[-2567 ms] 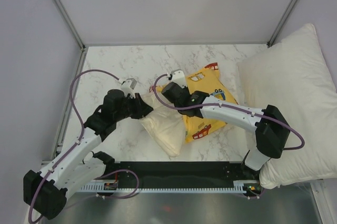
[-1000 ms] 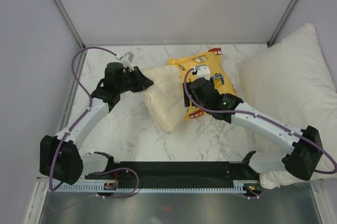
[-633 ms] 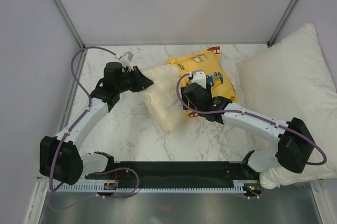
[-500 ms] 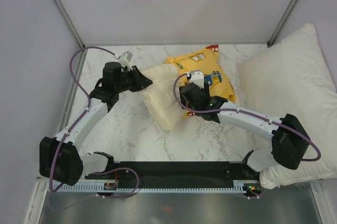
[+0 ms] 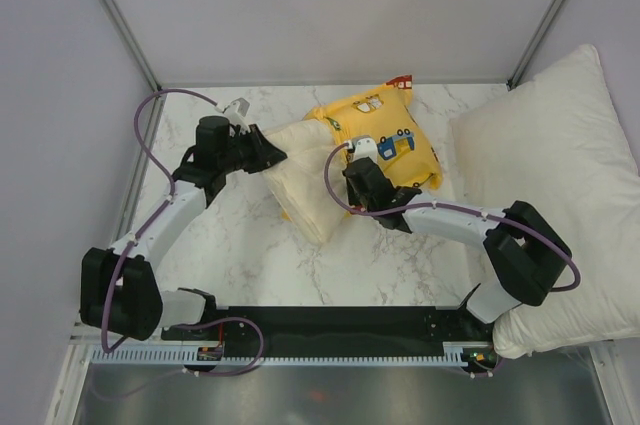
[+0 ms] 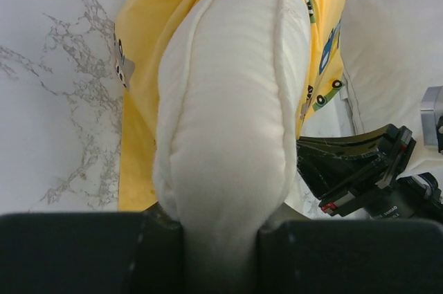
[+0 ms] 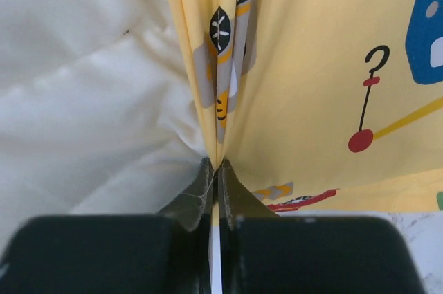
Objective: Remove the pillowcase from the pillow
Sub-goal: Pull out the pillow
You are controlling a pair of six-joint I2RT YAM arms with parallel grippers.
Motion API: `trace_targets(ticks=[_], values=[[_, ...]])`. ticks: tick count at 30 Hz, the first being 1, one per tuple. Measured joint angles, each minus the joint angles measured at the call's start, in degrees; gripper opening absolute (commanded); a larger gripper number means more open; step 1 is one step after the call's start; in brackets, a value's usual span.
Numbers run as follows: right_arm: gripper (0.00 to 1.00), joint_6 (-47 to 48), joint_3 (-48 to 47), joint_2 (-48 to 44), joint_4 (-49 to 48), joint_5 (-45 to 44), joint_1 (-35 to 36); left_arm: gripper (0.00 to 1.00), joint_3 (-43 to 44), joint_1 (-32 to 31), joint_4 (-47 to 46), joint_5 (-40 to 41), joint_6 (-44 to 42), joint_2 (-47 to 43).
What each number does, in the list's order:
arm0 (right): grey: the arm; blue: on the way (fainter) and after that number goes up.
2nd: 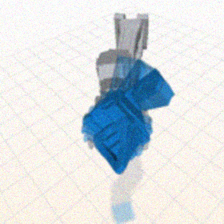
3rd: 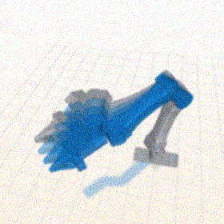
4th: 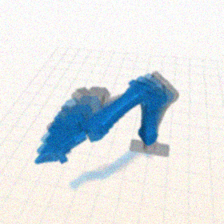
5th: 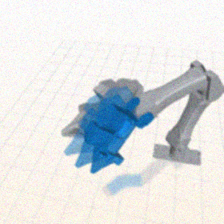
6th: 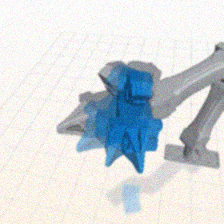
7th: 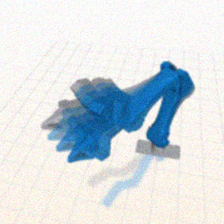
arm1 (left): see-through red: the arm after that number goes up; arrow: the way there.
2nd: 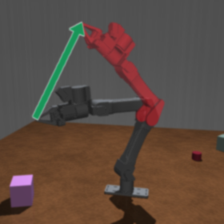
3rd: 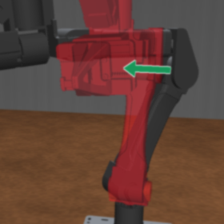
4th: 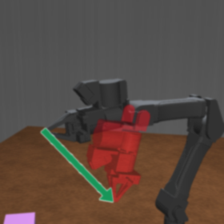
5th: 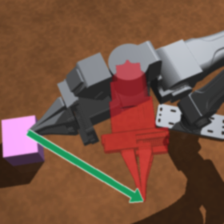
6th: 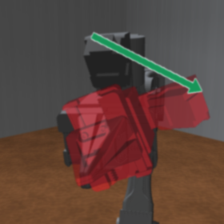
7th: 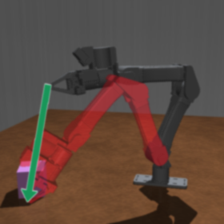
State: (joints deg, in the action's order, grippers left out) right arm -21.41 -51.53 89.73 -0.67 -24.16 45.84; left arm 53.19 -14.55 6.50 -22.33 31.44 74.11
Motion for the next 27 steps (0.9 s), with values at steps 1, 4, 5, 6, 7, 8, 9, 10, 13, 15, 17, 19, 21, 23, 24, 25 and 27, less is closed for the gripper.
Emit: trace_targets(ticks=[1,4,5,6,7,8,9,10,13,15,17,19,21,23,24,25,27], values=[[0.0,0.79,0.42,0.0,-1.07,0.79,-0.24,0.02,0.02,0.26,-0.2,-0.07,0.0,0.7],[0.0,2.01,1.18,-0.28,-2.93,2.73,-0.76,0.02,0.92,0.68,-0.33,0.02,-0.02,2.8],[0.0,2.19,1.66,-0.74,-3.56,3.04,-0.9,0.02,1.68,0.72,-0.15,0.26,-0.04,3.8],[0.0,2.08,2.27,-1.49,-3.87,3.15,-0.98,0.02,2.75,0.72,0.04,0.5,-0.17,4.98],[0.0,1.73,2.8,-2.34,-3.91,3.1,-1.03,0.04,4.0,0.68,0.31,0.9,-0.28,6.34],[0.0,1.07,3.37,-3.58,-3.63,2.99,-1.03,0.11,5.18,0.63,0.59,1.09,-0.37,7.76],[0.0,-0.02,3.74,-4.87,-2.95,2.73,-0.98,0.28,6.54,0.59,0.81,1.25,-0.46,9.25],[0.0,-1.44,3.85,-6.05,-1.95,2.38,-0.94,0.36,7.98,0.57,1.18,1.44,-0.61,10.78],[0.0,-5.79,3.54,-8.41,1.73,-0.37,-0.15,0.63,10.88,0.28,2.6,2.8,-1.05,13.49],[0.0,-7.78,2.51,-8.44,4.33,-2.29,0.59,0.82,10.8,0.04,3.65,4.76,-0.83,13.05],[0.0,-9.16,0.7,-7.65,7.1,-3.78,1.11,0.86,9.01,-0.13,3.5,6.43,-0.59,11.15],[0.0,-9.6,-2.01,-5.92,9.51,-4.83,1.36,0.93,4.98,-0.24,3.67,7.58,-0.39,6.78],[0.0,-9.77,-4.68,-3.74,10.78,-5.27,1.57,1.0,0.02,-0.35,3.61,8.02,0.11,0.85],[0.0,-9.81,-6.64,-1.95,11.54,-5.66,1.57,1.0,-4.33,-0.66,3.21,8.07,0.87,-4.68],[0.0,-9.86,-7.5,-1.09,11.87,-5.86,1.6,1.0,-6.84,-0.9,2.75,7.93,1.66,-7.85],[0.0,-9.88,-8.2,-0.31,12.04,-6.12,1.62,1.0,-9.18,-1.11,2.82,7.61,2.54,-10.84],[0.0,-9.9,-9.29,0.96,12.28,-6.91,1.55,1.0,-13.84,-1.55,2.78,6.73,4.5,-16.85]])
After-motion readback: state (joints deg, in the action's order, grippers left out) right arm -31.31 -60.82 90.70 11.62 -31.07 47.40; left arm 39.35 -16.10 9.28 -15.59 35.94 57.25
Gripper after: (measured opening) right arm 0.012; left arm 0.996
